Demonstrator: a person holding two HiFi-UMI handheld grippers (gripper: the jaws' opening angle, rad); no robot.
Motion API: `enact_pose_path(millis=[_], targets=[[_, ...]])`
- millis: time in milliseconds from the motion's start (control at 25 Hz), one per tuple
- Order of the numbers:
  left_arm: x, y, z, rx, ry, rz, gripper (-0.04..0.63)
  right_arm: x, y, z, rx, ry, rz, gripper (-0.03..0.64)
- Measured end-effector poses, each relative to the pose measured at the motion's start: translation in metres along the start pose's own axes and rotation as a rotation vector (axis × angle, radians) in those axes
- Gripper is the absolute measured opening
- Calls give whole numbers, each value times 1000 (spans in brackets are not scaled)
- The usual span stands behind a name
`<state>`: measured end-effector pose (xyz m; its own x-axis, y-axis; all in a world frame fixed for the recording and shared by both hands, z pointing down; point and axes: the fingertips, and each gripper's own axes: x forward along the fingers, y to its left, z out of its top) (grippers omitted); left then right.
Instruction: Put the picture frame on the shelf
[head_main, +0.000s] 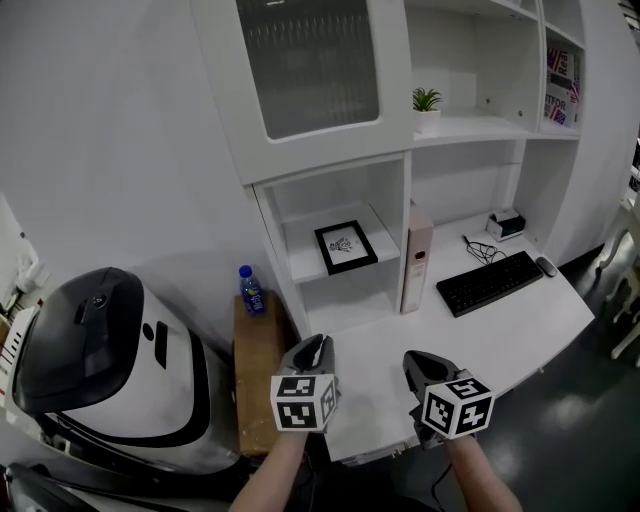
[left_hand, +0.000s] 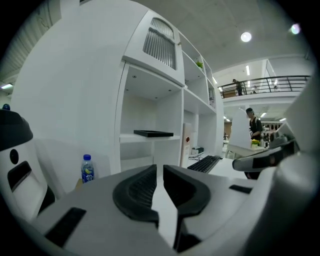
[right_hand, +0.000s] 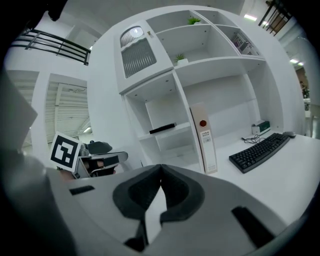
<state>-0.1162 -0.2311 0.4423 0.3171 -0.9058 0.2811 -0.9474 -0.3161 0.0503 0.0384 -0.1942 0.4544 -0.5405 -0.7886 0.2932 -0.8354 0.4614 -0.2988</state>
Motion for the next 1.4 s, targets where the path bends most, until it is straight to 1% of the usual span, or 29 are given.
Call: enact_pose_path(millis=[160, 240, 480, 720, 880, 1120, 1400], targets=[[-19, 5, -15, -40, 18, -3, 36, -7, 6, -5, 8, 4, 0, 0], [-28, 7, -21, -44, 24, 2, 31, -10, 9, -7, 5, 6, 0, 0], [-54, 8, -30, -16, 30, 10, 25, -19, 26, -5, -26, -11, 22, 0], [-72, 1, -33, 22, 15, 0, 24, -28, 31, -8, -52, -24, -5, 0], [-78, -5, -38, 4, 15, -19, 24, -33, 33, -12, -19, -32, -9, 0], [-83, -5, -39, -24, 3, -33, 25, -36, 34, -16, -7, -36, -18, 0], [-84, -6, -35, -59, -5, -50, 25, -35, 37, -16, -19, -33, -25, 0]])
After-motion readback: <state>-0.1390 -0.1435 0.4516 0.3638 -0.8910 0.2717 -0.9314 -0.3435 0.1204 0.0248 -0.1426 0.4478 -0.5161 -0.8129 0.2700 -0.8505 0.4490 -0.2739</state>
